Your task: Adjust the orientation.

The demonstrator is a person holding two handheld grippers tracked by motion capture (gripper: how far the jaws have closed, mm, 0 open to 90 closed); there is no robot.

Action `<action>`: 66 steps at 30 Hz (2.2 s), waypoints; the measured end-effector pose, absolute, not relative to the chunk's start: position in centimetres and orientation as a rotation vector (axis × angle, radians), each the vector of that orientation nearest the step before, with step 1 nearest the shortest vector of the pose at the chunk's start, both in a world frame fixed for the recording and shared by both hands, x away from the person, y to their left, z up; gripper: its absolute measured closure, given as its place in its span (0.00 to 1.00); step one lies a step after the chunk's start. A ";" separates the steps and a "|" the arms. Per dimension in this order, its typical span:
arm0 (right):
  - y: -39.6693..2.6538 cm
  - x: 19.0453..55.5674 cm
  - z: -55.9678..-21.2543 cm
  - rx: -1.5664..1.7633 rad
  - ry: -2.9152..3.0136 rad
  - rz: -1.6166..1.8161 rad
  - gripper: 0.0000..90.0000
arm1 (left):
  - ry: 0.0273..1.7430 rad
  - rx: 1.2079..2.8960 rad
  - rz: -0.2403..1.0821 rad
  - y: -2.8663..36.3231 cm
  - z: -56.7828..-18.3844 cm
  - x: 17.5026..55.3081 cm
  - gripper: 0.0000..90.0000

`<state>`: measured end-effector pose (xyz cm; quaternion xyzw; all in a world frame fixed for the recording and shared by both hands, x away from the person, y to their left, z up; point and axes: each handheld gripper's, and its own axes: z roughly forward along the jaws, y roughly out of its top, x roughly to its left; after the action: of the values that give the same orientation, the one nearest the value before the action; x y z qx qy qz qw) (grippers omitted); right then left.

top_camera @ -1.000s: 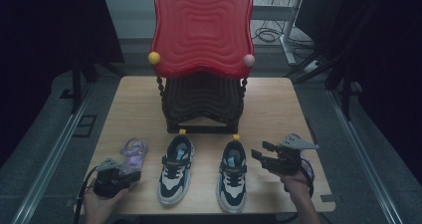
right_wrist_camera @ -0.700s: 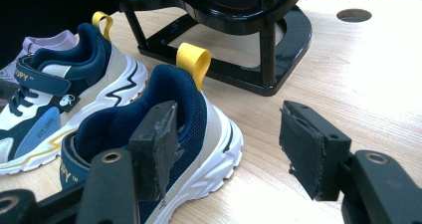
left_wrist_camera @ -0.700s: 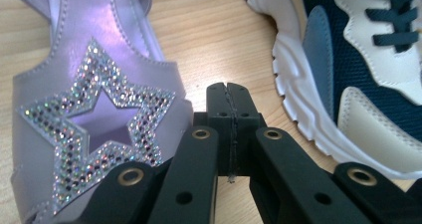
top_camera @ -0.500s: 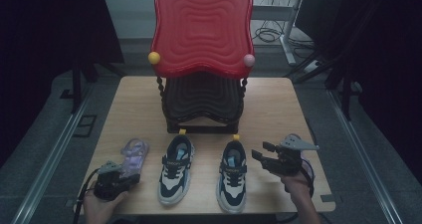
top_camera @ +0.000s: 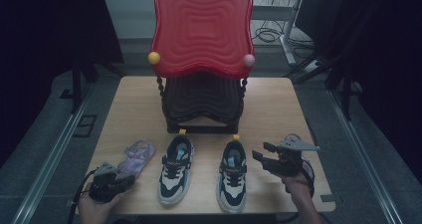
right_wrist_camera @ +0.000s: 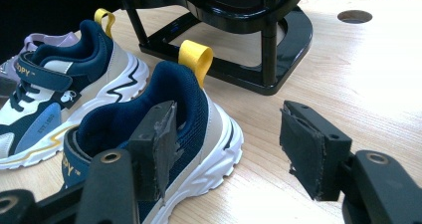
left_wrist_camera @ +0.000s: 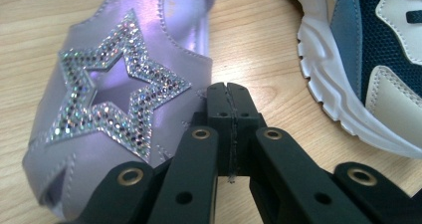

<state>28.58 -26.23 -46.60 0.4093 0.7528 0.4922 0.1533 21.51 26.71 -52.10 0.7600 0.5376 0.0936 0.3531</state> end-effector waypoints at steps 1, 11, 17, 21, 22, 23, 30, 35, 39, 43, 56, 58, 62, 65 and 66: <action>-26.2 28.6 -46.6 1.174 2.159 1.411 0.45 | 1.390 1.966 0.242 26.7 -52.1 21.5 1.00; -26.1 28.4 -46.6 1.170 2.175 1.442 0.45 | 1.430 1.970 0.279 28.0 -52.0 21.3 1.00; -26.2 28.3 -46.6 1.172 2.172 1.439 0.45 | 1.434 1.981 0.279 28.1 -52.0 21.4 1.00; -26.3 28.3 -46.6 1.176 2.172 1.435 0.45 | 1.456 1.984 0.295 28.8 -51.9 21.4 1.00; -26.3 28.3 -46.6 1.176 2.172 1.435 0.45 | 1.456 1.984 0.295 28.8 -51.9 21.4 1.00; -26.3 28.3 -46.6 1.176 2.172 1.434 0.45 | 1.460 1.983 0.298 29.0 -51.9 21.4 1.00; -26.2 28.3 -46.7 1.179 2.177 1.436 0.45 | 1.514 1.986 0.345 30.3 -51.9 21.5 1.00; -26.2 28.4 -46.9 1.178 2.180 1.429 0.45 | 1.520 1.961 0.326 31.0 -52.2 21.9 1.00; -26.3 28.3 -46.9 1.182 2.178 1.431 0.45 | 1.521 1.943 0.306 31.4 -52.1 22.1 1.00; -26.3 28.4 -46.9 1.183 2.175 1.429 0.45 | 1.519 1.924 0.290 31.8 -52.1 22.2 1.00; -26.4 28.4 -47.1 1.196 2.178 1.426 0.45 | 1.529 1.904 0.271 32.9 -51.9 24.2 1.00; -26.4 28.4 -47.2 1.194 2.179 1.425 0.45 | 1.522 1.910 0.266 33.0 -51.9 24.6 1.00; -26.4 28.4 -47.3 1.194 2.183 1.421 0.45 | 1.510 1.915 0.257 32.9 -51.9 25.4 1.00; -26.4 28.4 -47.3 1.195 2.184 1.419 0.45 | 1.504 1.928 0.251 32.9 -51.8 26.0 1.00; -26.4 28.4 -47.3 1.195 2.184 1.419 0.45 | 1.498 1.930 0.249 32.8 -51.9 26.1 1.00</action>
<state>28.44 -26.38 -47.33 0.4131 0.7549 0.4905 0.1373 26.14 32.84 -51.85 0.7400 0.5747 0.0954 0.3362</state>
